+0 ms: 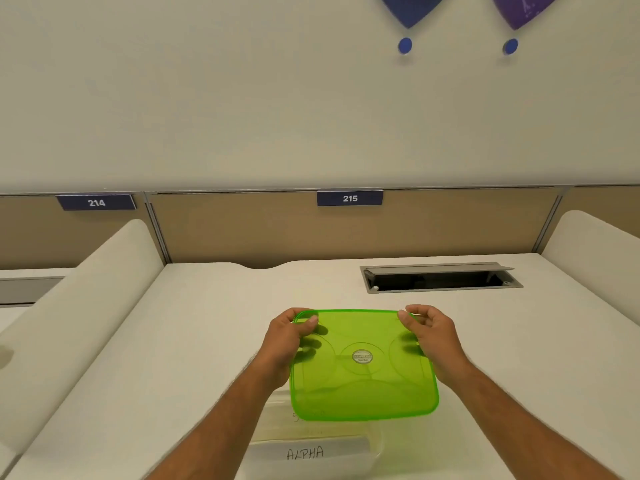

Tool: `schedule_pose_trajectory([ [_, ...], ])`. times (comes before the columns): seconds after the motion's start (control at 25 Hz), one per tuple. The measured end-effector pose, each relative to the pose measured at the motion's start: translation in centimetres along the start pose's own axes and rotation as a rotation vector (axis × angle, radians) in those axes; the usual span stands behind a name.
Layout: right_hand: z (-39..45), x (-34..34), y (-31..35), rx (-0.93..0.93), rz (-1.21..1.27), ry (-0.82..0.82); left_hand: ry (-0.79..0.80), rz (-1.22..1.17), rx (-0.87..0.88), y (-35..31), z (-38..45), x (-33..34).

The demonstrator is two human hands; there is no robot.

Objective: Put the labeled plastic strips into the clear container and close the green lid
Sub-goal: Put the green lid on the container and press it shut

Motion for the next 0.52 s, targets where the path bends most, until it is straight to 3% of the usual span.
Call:
schedule_pose_trajectory([
  [0.2,-1.0,1.7,-1.0,0.004,0.008,-0.062,-0.204,-0.267,0.038,0.7,-1.1,-2.0],
  [0.32,-2.1,3.2,-1.6,0.030,-0.010,-0.072,-0.245,-0.445,0.034,1.0,-1.7,-2.2],
  [0.52,-4.9,7.6,-1.9,0.256,0.409,0.132,-0.189,-0.619,-0.029,1.9,-2.6,-0.5],
])
Point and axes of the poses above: each hand's wrist, its own z-axis towards the middle knuckle, its own x-axis out of the palm, y = z × x, the point moved 6 cm from there along z, towards the middle knuckle
